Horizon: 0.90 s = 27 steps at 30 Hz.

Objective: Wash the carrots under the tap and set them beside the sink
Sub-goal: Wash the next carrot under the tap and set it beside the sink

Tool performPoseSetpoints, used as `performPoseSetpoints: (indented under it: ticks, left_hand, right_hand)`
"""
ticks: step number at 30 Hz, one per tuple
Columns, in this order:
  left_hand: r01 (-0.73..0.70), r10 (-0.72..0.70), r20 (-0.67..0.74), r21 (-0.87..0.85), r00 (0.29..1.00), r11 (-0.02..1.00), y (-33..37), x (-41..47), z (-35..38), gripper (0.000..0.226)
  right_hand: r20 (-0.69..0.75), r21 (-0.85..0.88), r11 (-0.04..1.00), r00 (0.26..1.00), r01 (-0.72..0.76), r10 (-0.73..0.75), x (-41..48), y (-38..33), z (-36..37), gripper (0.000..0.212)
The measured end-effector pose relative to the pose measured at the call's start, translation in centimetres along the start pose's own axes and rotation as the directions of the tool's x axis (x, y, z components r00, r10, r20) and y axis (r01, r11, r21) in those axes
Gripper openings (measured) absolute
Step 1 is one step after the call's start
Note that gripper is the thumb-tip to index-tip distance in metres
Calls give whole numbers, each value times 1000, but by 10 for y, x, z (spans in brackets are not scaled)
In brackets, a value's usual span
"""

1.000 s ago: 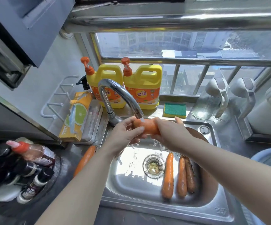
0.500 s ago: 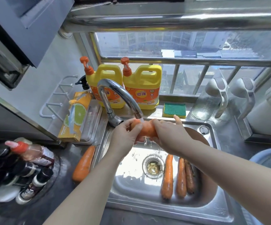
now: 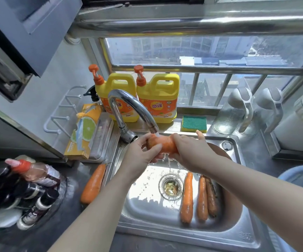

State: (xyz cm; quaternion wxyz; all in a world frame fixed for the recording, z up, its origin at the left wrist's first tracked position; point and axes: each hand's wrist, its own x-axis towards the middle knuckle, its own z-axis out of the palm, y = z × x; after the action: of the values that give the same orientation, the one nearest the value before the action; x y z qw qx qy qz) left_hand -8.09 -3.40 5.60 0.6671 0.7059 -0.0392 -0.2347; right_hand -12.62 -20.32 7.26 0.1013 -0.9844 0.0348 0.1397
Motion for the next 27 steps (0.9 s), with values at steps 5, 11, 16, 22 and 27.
performPoseSetpoints:
  ticks: [5,11,16,22,27]
  left_hand:
    - [16,-16,-35,6,999,1000,-3,2,1,39]
    - [11,-13,-83,-28,996,1000,-3,1,3,41]
    - [-1,0,-10,-22,1000,1000,-4,-2,0,44]
    - [-9,3,-108,-55,994,998,-4,1,3,39]
    - [-44,44,-48,-2,998,999,-3,-2,0,44]
  right_hand:
    - [7,-3,1000,1000,-8,8,-1,-3,-2,33]
    - [-11,7,1000,1000,1,-1,-1,-5,-2,32]
    - [7,0,1000,1000,-7,7,1,-3,-3,31]
    - [-16,-29,1000,1000,-2,2,1,-8,-5,32]
    - [1,12,1000,1000,-5,5,0,-7,-6,34]
